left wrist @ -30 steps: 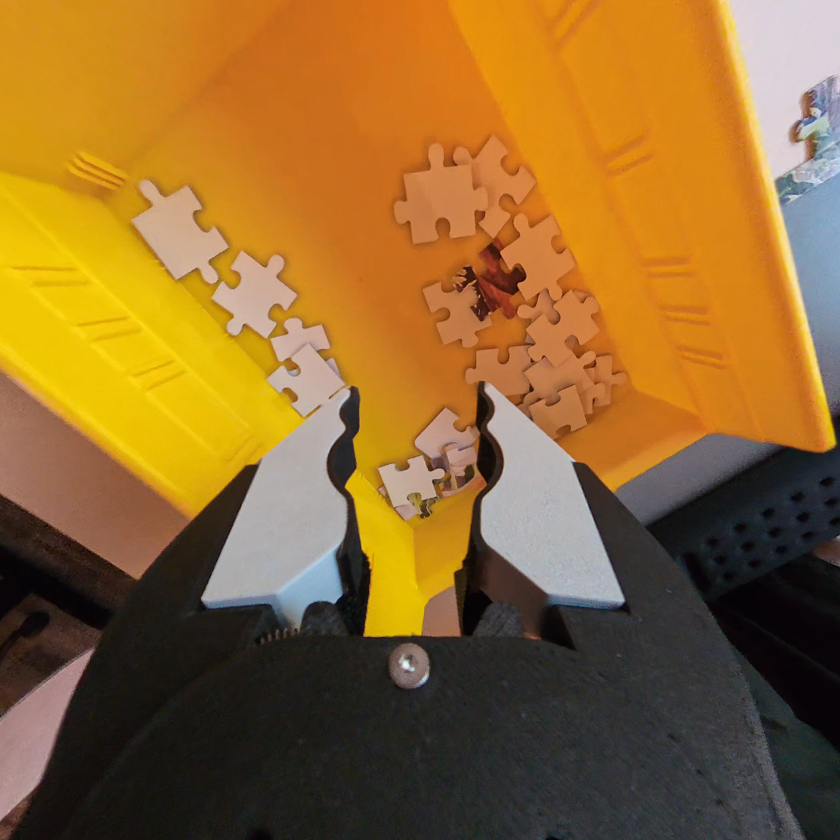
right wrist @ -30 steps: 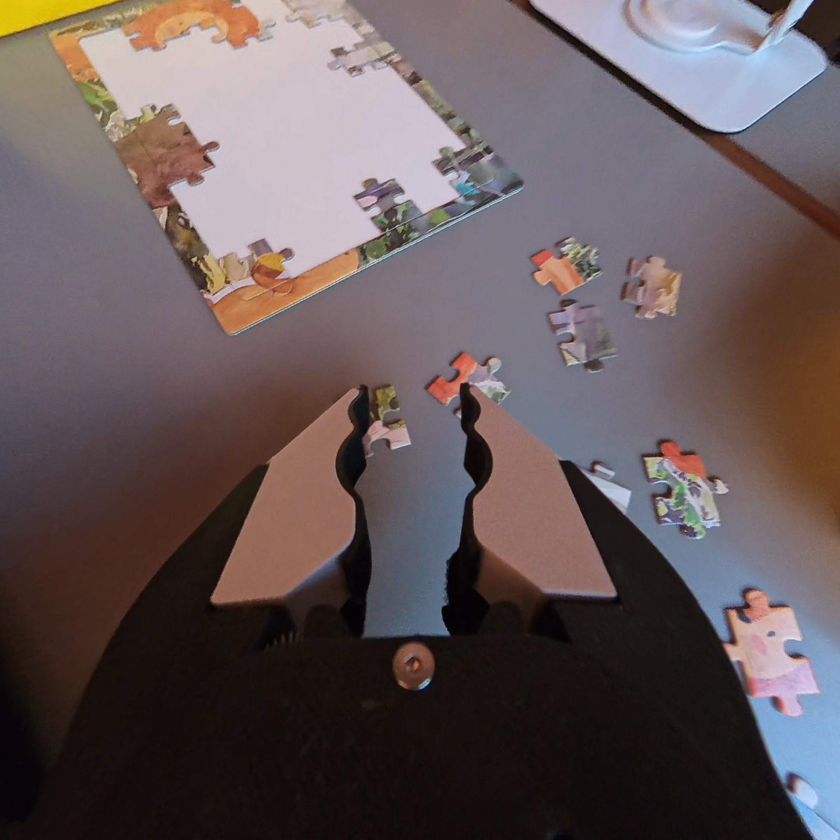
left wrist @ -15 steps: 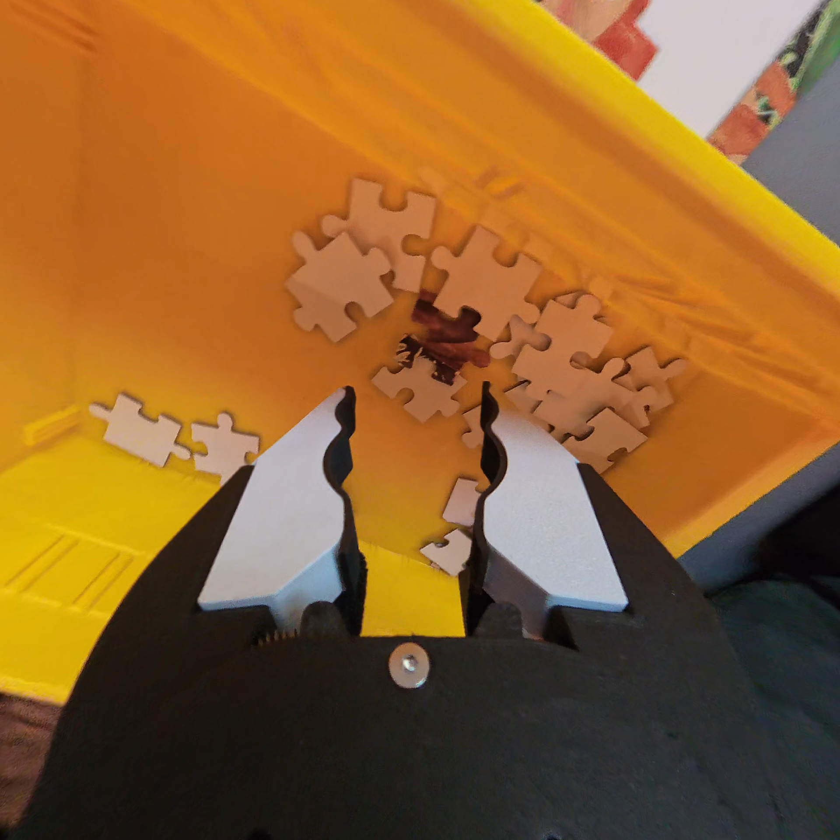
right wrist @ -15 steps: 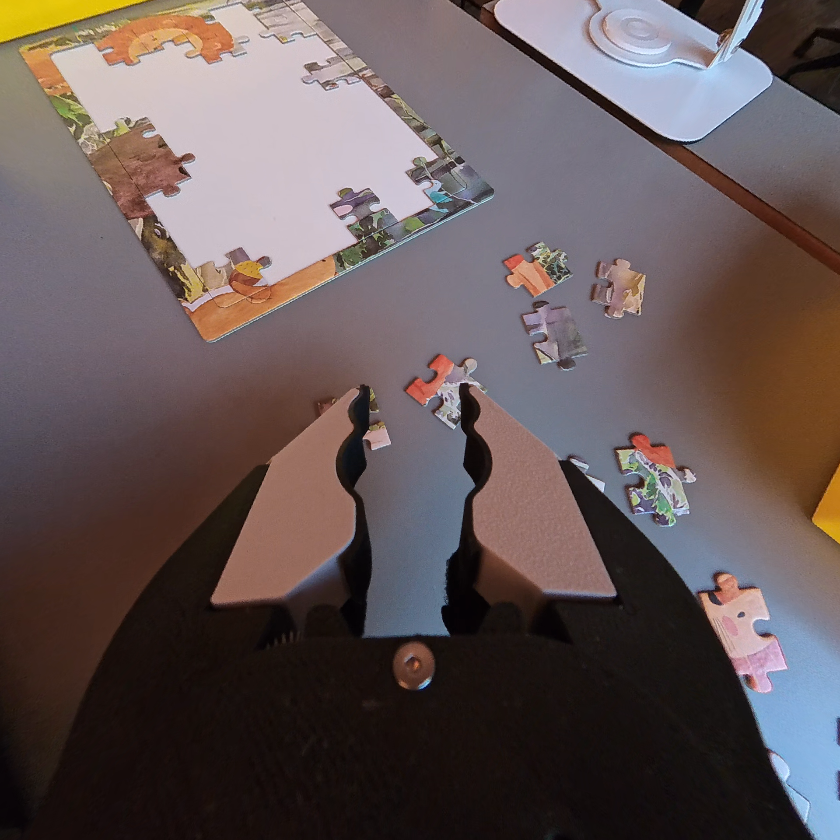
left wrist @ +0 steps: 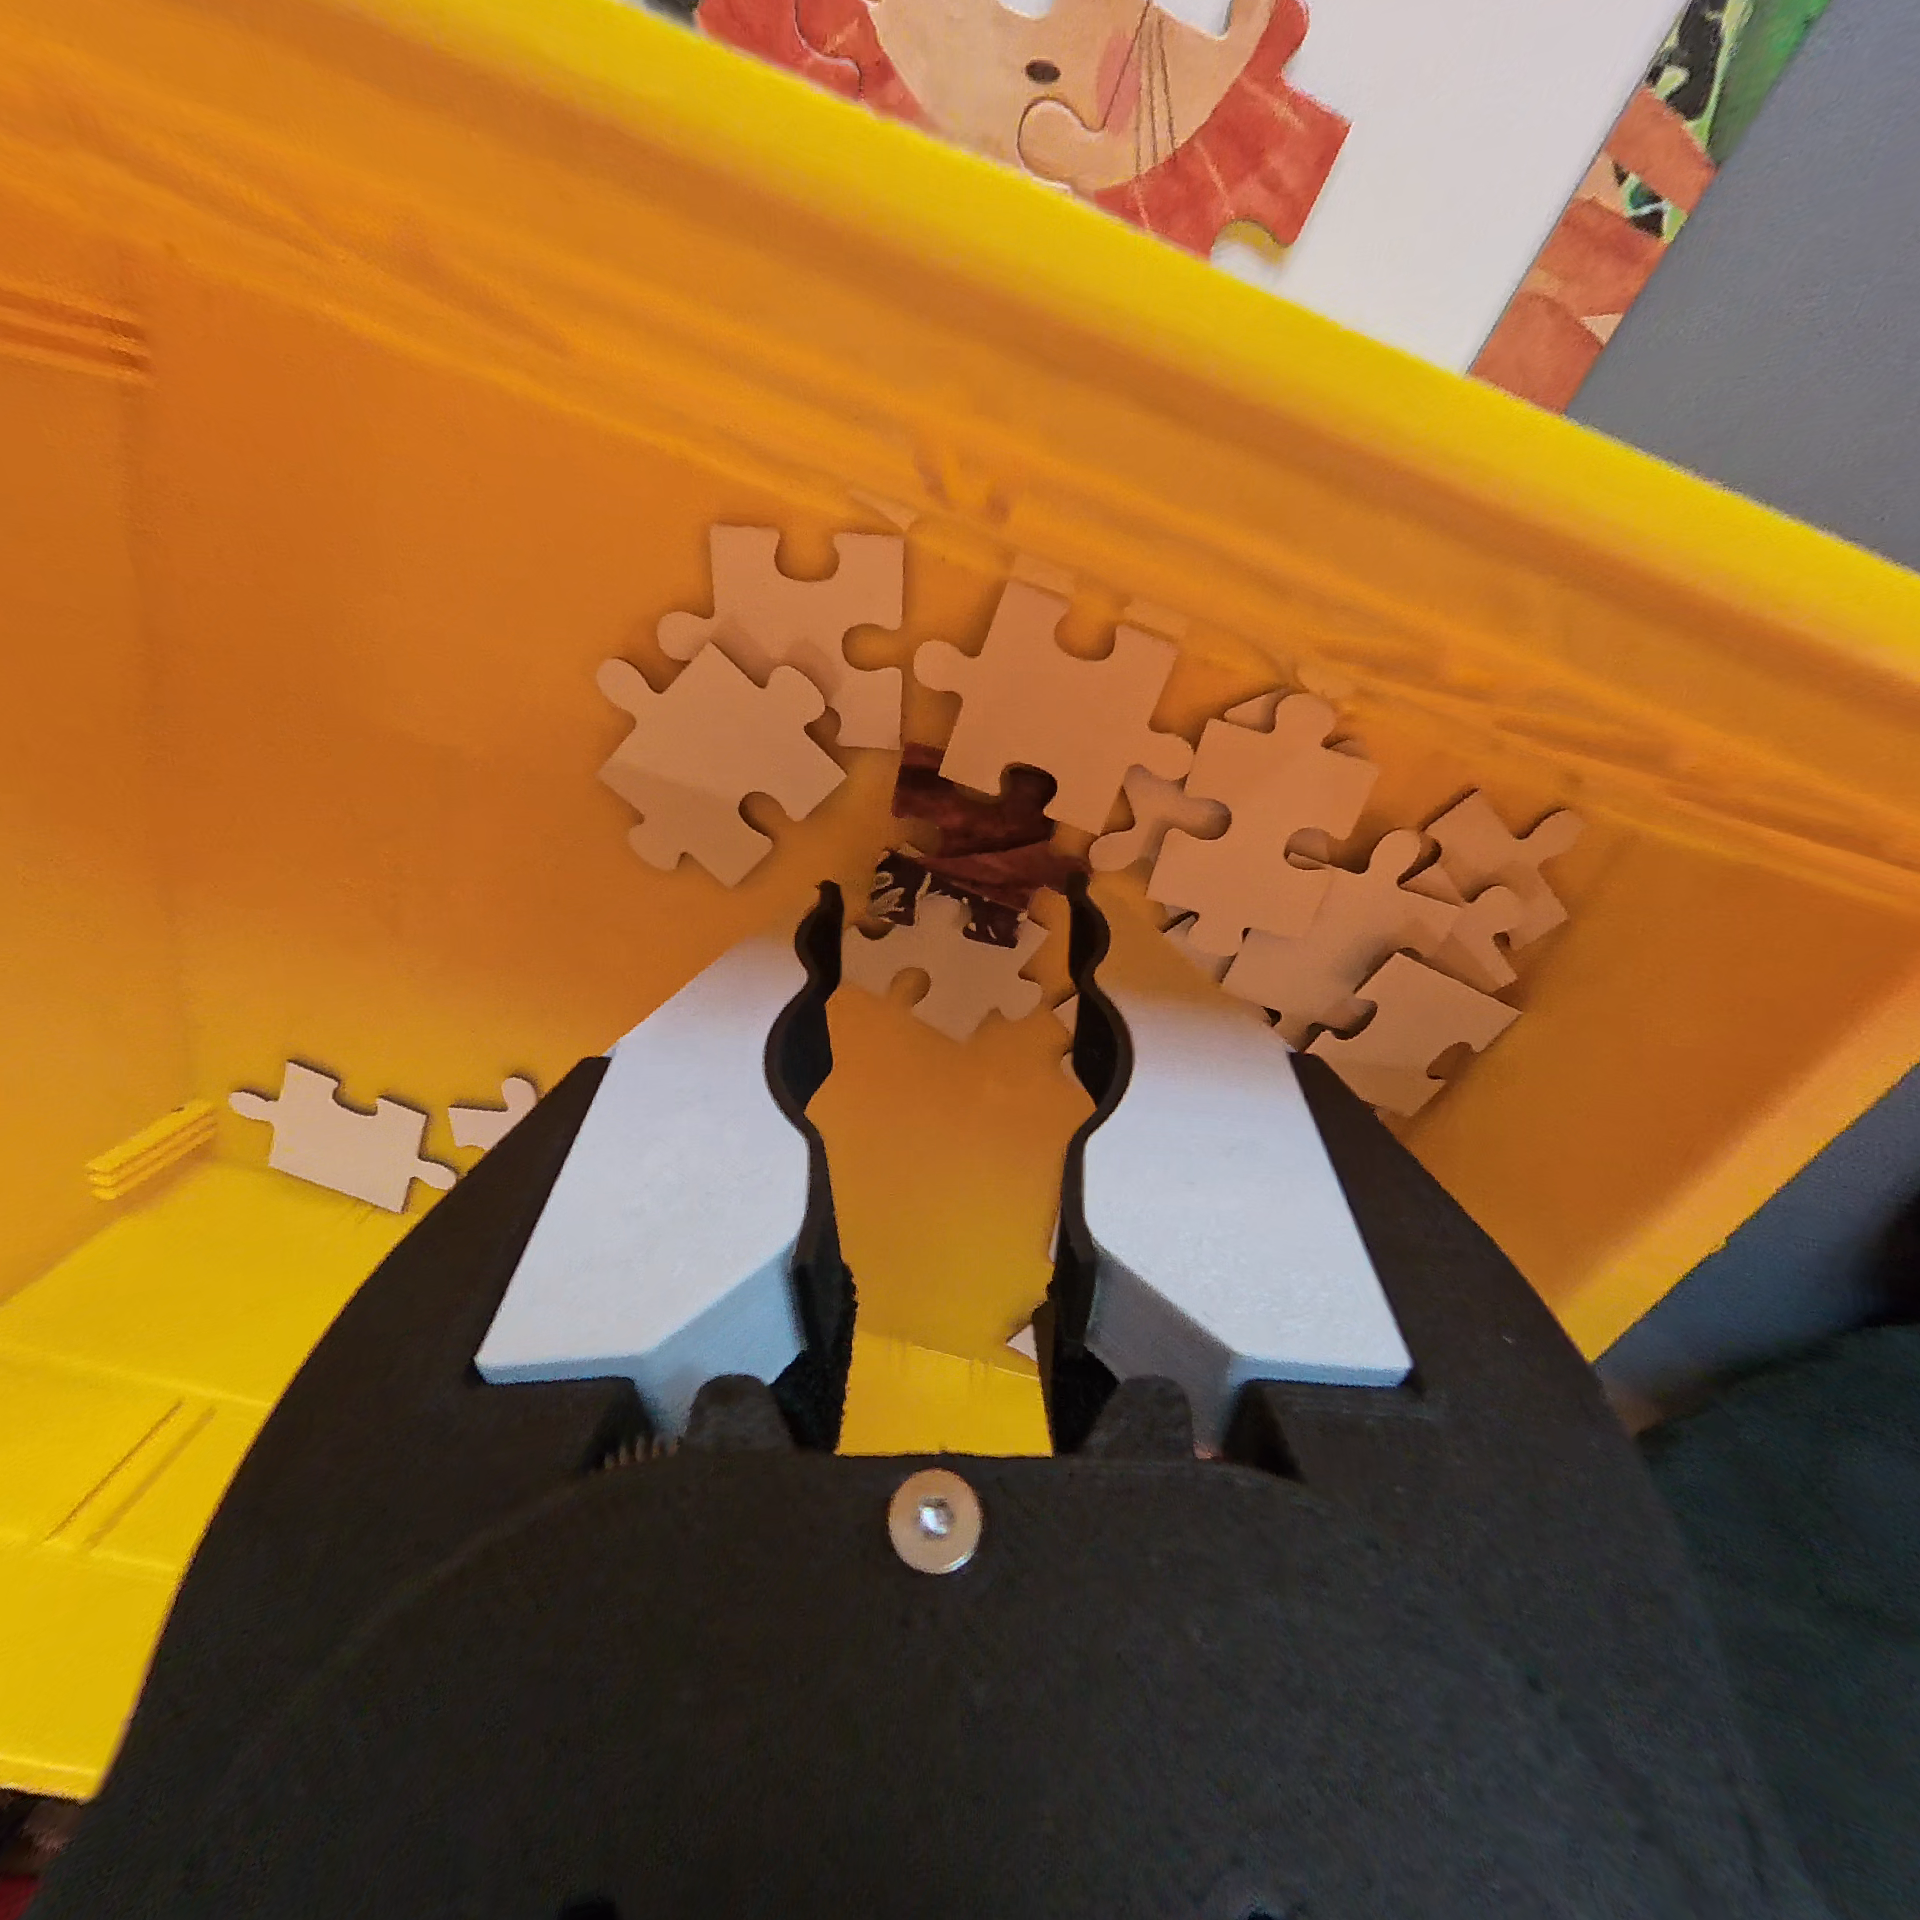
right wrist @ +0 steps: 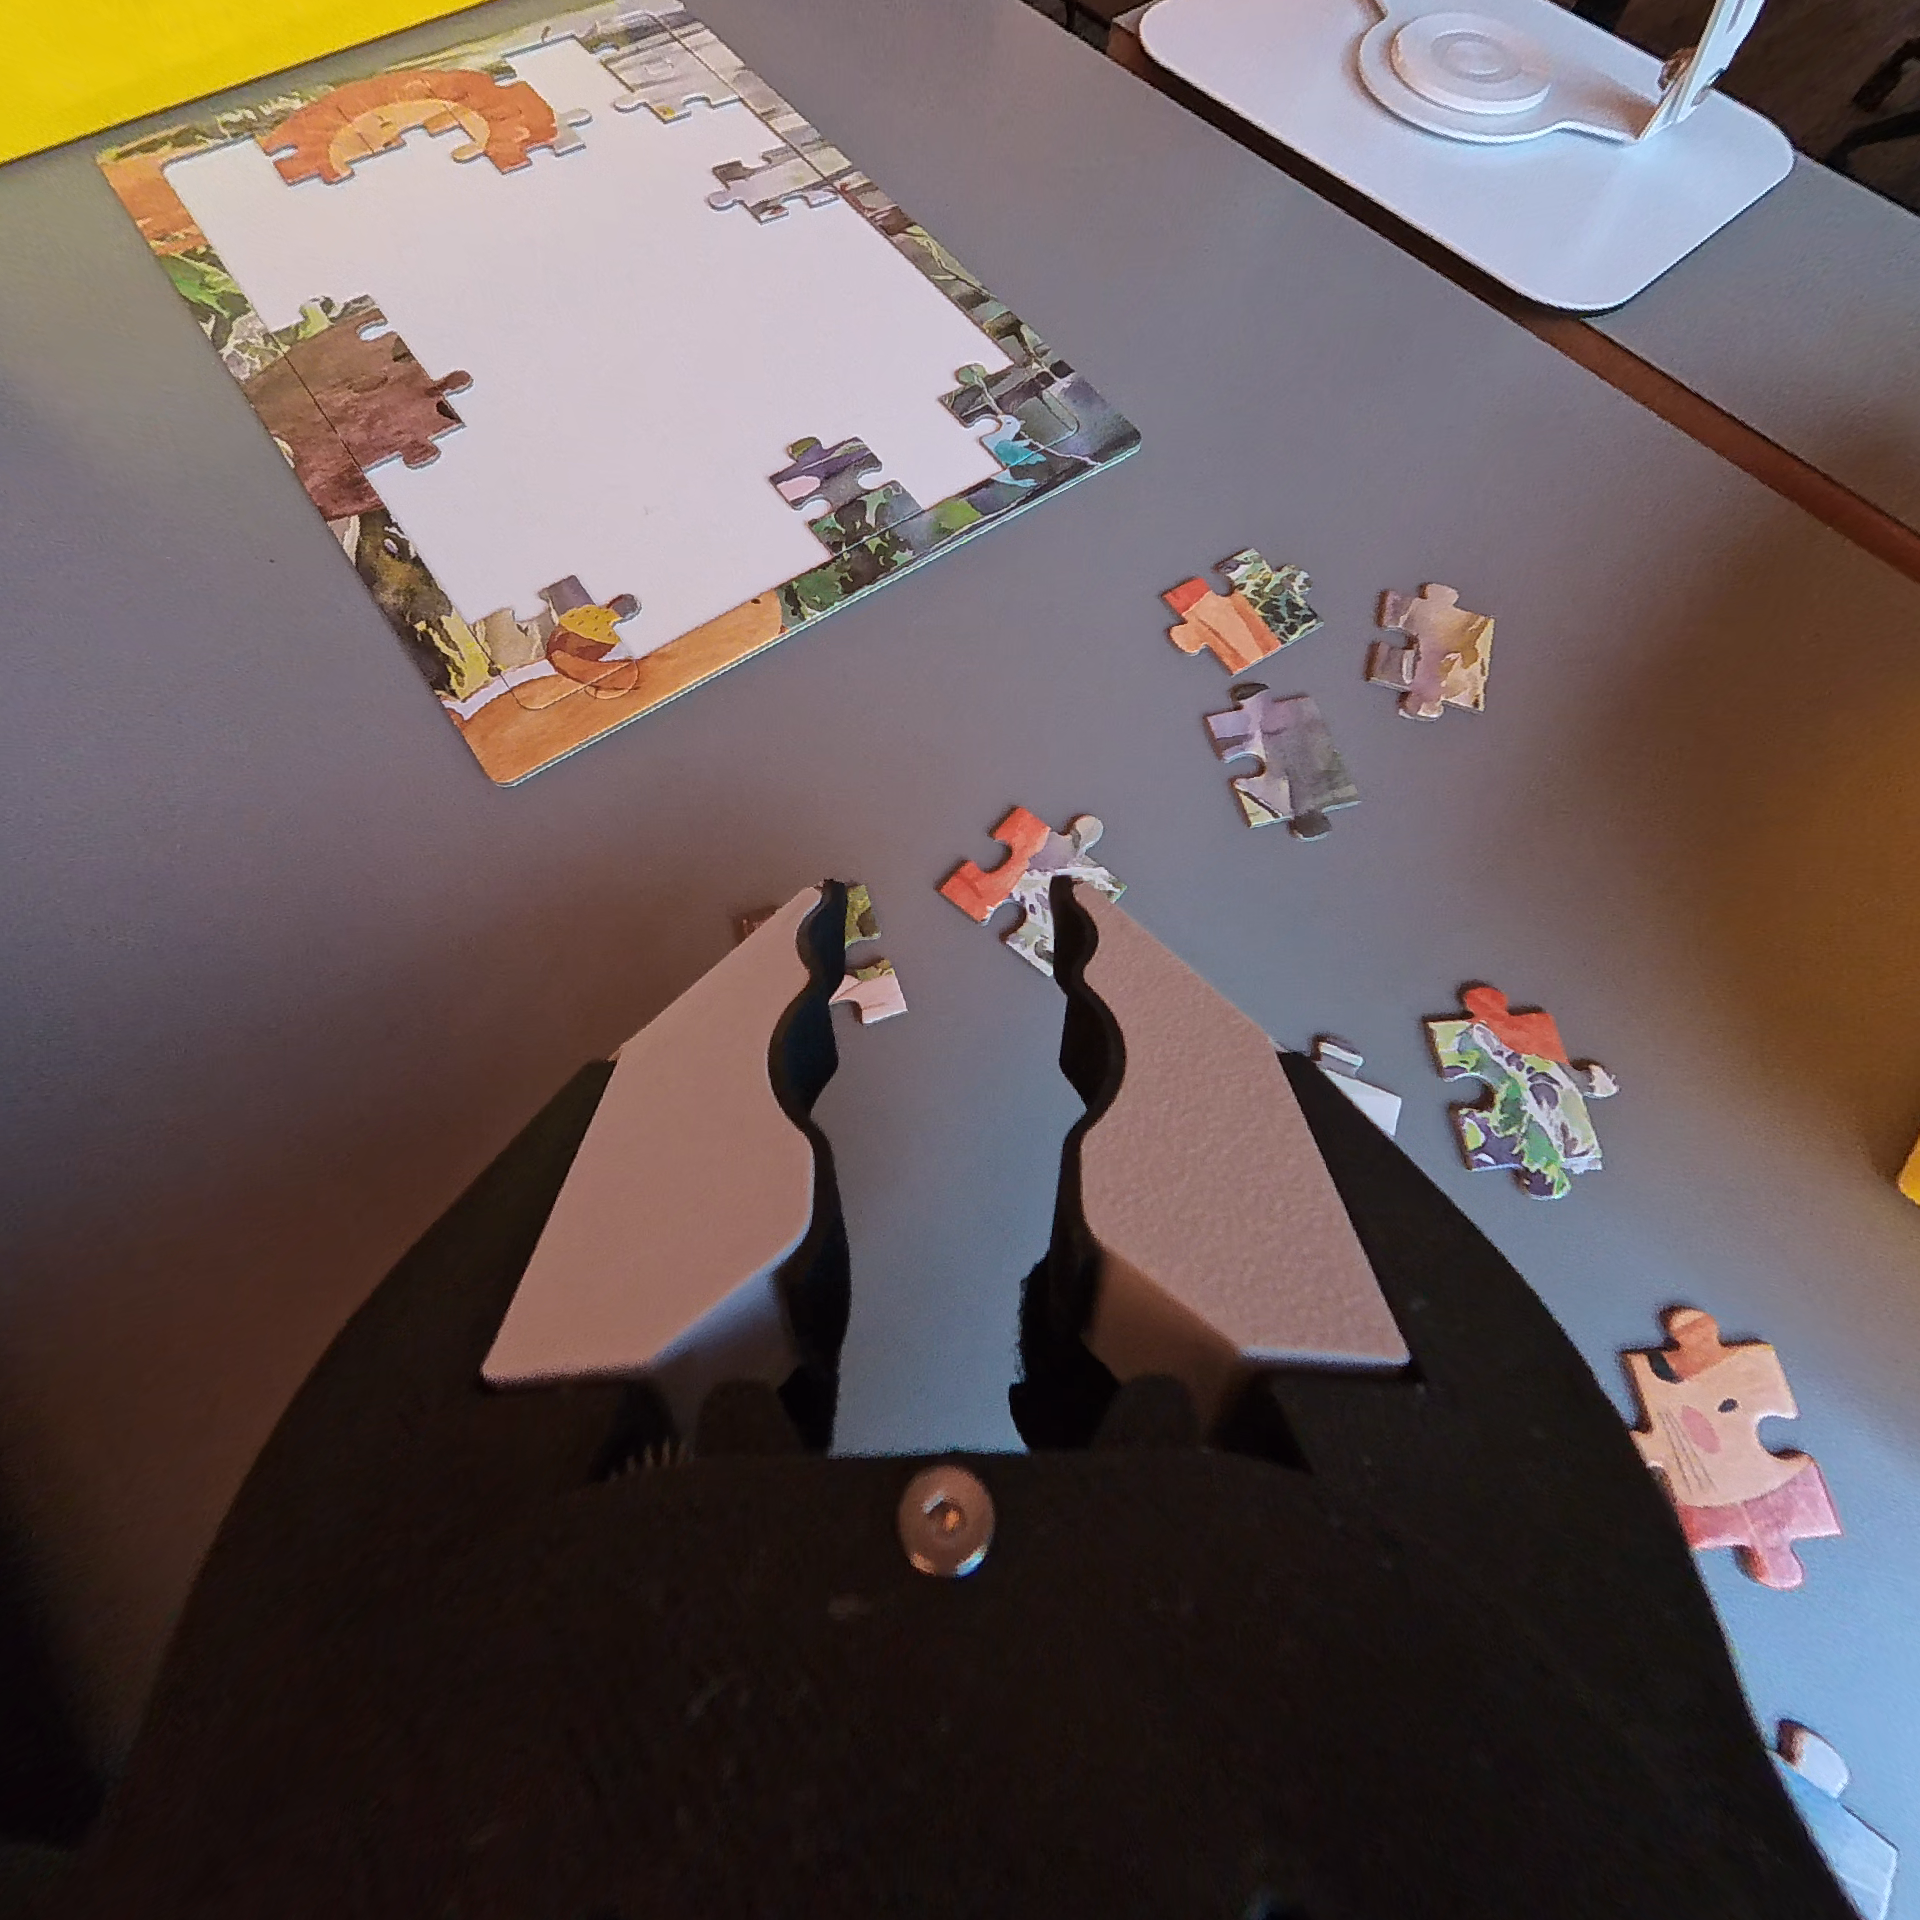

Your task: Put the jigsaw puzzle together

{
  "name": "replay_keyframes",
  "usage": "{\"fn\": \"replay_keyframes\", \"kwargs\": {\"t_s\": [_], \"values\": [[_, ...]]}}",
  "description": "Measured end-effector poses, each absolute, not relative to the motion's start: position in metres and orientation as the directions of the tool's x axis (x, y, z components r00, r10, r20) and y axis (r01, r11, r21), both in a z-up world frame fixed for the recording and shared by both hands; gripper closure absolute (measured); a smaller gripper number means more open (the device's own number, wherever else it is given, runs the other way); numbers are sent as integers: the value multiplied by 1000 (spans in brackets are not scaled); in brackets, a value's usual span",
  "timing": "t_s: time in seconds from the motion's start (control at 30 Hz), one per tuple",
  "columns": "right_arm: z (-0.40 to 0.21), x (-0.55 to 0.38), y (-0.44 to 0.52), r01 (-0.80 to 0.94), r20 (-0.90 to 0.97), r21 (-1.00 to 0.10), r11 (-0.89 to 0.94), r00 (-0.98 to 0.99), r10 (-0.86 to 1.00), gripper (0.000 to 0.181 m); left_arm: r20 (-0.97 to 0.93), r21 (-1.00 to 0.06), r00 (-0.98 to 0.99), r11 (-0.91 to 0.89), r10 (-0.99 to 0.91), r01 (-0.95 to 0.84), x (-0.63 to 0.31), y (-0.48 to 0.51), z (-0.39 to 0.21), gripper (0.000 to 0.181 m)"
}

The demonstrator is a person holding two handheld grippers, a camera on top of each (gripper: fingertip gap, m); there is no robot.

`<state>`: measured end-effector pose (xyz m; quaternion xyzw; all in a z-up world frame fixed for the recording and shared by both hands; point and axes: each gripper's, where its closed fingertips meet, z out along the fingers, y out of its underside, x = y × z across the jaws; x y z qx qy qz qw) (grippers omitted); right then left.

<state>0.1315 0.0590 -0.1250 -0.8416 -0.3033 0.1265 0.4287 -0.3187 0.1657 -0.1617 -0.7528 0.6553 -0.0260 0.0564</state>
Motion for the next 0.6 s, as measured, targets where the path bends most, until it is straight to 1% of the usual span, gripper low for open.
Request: {"fn": "replay_keyframes", "kwargs": {"t_s": [0.17,0.27,0.33,0.37,0.4,0.47,0.53,0.6], "values": [[-125,131,58,398,39,-798,-452,783,620,141,-22,-119,123,-119,-992,-986,-318,162,-163,142],[-126,131,58,399,37,-795,-456,783,621,141,-17,-109,98,-96,-995,-989,-318,160,-165,138],[-127,131,57,399,34,-796,-456,781,623,142,-20,-110,97,-95,-995,-989,-319,160,-164,139],[-126,130,57,398,33,-796,-456,781,624,142,-29,-112,100,-96,-995,-989,-320,161,-163,142],[-126,130,57,397,33,-797,-455,781,624,142,-45,-110,100,-94,-994,-989,-322,163,-160,154],[-126,130,57,395,33,-799,-453,781,623,142,-73,-99,97,-90,-993,-991,-328,164,-157,165],[-125,130,57,394,31,-799,-454,781,624,142,-79,-98,99,-91,-992,-991,-332,163,-155,171],[-126,130,57,396,33,-799,-453,781,623,142,-66,-95,104,-98,-992,-991,-335,161,-154,173]]}}
